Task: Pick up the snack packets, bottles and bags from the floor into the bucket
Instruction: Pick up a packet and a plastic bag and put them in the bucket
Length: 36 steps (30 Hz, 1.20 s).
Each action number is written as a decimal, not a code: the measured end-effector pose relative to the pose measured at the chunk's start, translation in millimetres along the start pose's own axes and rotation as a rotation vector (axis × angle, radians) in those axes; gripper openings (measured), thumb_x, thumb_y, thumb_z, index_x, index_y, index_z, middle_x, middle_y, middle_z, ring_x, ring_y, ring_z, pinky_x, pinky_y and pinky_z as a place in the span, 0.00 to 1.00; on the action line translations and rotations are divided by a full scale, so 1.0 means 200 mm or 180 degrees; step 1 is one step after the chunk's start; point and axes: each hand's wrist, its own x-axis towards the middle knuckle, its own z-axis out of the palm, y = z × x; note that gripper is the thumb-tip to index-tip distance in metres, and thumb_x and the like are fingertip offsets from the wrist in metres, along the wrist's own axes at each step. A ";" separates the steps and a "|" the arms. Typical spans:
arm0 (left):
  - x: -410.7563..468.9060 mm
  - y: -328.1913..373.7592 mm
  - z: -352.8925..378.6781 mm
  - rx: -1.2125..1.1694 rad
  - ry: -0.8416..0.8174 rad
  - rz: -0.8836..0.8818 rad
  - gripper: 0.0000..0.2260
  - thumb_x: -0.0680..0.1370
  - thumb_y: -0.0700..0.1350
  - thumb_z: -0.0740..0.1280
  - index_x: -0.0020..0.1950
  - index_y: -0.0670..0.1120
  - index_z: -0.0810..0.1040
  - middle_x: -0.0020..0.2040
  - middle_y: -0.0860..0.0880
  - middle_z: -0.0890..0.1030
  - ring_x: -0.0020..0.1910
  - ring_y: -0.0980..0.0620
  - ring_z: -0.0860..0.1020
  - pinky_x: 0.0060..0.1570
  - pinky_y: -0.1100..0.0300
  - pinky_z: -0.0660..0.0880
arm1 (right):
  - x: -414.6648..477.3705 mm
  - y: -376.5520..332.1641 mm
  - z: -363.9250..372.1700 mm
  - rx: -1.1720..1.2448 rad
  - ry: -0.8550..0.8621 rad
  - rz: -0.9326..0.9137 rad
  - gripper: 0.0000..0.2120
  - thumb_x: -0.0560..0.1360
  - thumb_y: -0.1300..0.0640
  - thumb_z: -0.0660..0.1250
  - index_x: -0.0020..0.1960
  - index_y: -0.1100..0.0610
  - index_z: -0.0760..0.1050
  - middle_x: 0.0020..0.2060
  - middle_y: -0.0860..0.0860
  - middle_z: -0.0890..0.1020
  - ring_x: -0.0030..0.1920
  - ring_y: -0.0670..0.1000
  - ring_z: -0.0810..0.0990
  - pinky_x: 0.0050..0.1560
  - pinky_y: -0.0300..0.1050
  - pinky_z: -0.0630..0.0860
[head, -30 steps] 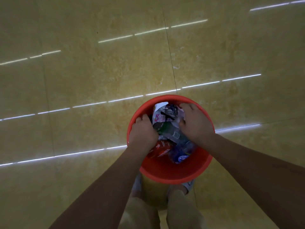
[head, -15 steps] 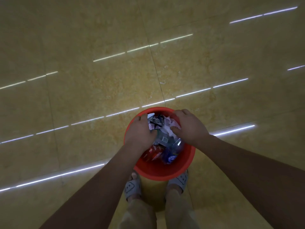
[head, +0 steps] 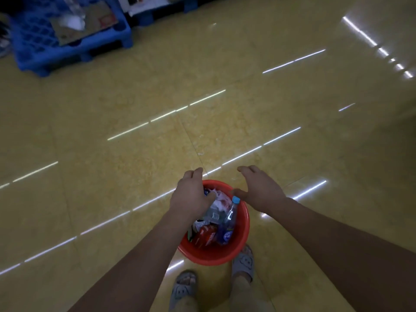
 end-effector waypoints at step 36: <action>-0.97 1.13 -0.87 0.0563 0.0264 0.2482 0.32 0.73 0.59 0.70 0.73 0.50 0.67 0.72 0.50 0.67 0.66 0.50 0.72 0.56 0.54 0.75 | -1.90 -0.12 -0.77 0.0216 0.1827 0.1626 0.33 0.74 0.39 0.67 0.74 0.48 0.61 0.69 0.48 0.68 0.65 0.52 0.70 0.55 0.49 0.75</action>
